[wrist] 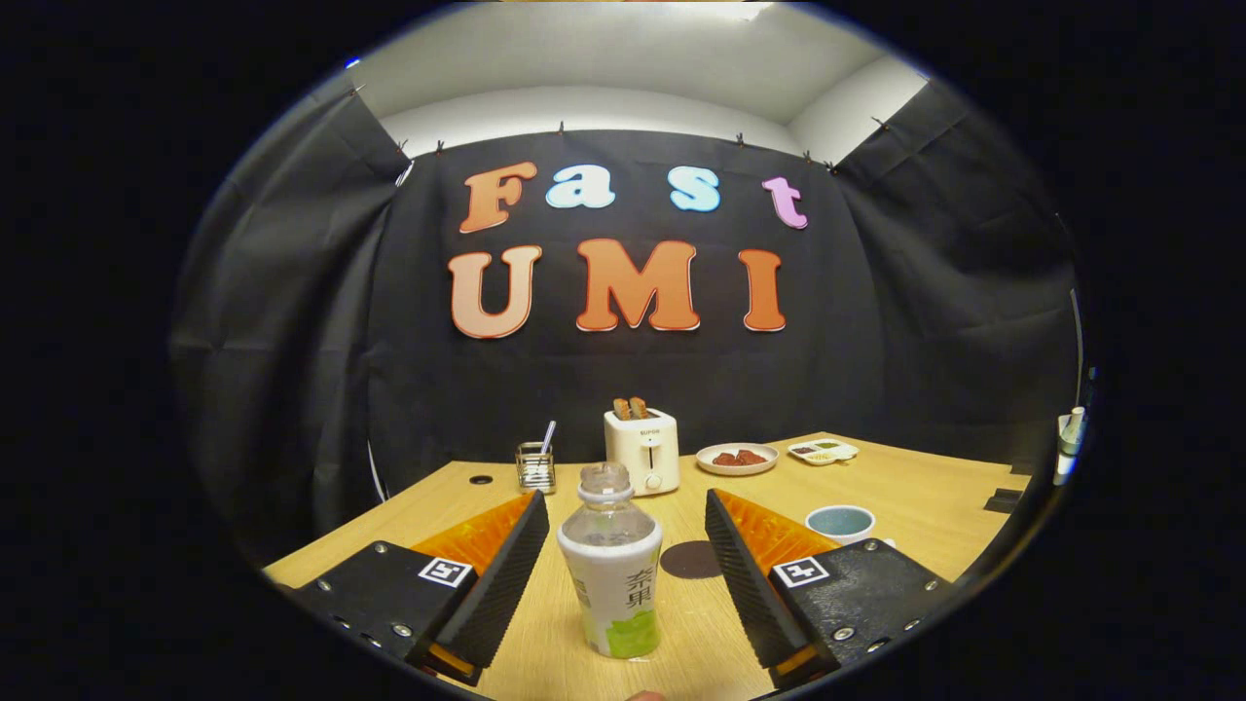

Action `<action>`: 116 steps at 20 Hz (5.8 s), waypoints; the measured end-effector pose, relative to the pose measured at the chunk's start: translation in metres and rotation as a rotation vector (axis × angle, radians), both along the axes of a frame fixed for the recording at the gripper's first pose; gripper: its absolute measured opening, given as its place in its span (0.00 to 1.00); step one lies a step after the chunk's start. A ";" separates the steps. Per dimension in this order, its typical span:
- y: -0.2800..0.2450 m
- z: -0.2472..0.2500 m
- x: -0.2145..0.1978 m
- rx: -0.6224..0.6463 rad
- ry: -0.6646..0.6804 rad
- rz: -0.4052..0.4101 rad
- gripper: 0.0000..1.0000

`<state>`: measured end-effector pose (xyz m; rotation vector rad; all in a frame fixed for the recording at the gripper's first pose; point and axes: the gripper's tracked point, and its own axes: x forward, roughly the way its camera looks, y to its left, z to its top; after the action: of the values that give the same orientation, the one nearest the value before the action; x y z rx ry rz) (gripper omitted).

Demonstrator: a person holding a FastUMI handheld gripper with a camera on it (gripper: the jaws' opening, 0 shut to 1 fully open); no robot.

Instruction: Take the bottle from table, then pour the juice into the cup, finally place the bottle on the coaster

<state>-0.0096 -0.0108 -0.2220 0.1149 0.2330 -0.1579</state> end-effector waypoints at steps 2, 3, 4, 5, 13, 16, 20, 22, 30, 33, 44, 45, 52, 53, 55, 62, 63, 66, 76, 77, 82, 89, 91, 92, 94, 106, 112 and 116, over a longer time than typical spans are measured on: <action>0.004 -0.023 0.000 -0.015 0.056 0.015 0.97; 0.007 -0.035 -0.001 -0.011 0.084 0.022 0.96; 0.011 -0.046 -0.001 0.000 0.107 0.034 0.97; 0.015 -0.055 -0.001 0.011 0.128 0.048 0.97; 0.027 -0.089 0.002 -0.042 0.219 0.111 0.90; 0.023 -0.088 0.007 -0.037 0.213 0.101 0.78; 0.025 -0.088 0.012 -0.001 0.205 0.123 0.62; 0.030 -0.085 0.017 0.067 0.204 0.140 0.60; 0.023 -0.058 0.041 0.433 0.129 0.098 0.58; 0.011 -0.052 0.048 0.581 0.097 0.063 0.57; -0.028 -0.057 0.066 1.074 -0.002 -0.105 0.57; -0.031 -0.058 0.069 1.118 -0.012 -0.121 0.57; -0.044 -0.062 0.072 1.328 -0.052 -0.201 0.57; -0.046 -0.059 0.075 1.358 -0.064 -0.205 0.57; -0.049 -0.058 0.077 1.399 -0.074 -0.221 0.57; -0.057 -0.061 0.081 1.508 -0.073 -0.287 0.57; -0.058 -0.061 0.080 1.522 -0.075 -0.293 0.57; -0.062 -0.058 0.082 1.563 -0.083 -0.309 0.57; -0.077 -0.055 0.082 1.679 -0.111 -0.371 0.57; -0.079 -0.055 0.083 1.690 -0.114 -0.376 0.57; -0.085 -0.053 0.083 1.715 -0.130 -0.394 0.57; -0.090 -0.049 0.084 1.731 -0.145 -0.405 0.57; -0.090 -0.049 0.084 1.743 -0.147 -0.407 0.57; -0.091 -0.047 0.083 1.749 -0.150 -0.407 0.57; -0.092 -0.046 0.083 1.755 -0.156 -0.408 0.57; -0.104 -0.041 0.079 1.804 -0.183 -0.442 0.57; -0.109 -0.036 0.081 1.829 -0.208 -0.438 0.57; -0.112 -0.035 0.079 1.858 -0.227 -0.451 0.57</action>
<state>0.0695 -0.1226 -0.2566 2.0314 0.0531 -0.3305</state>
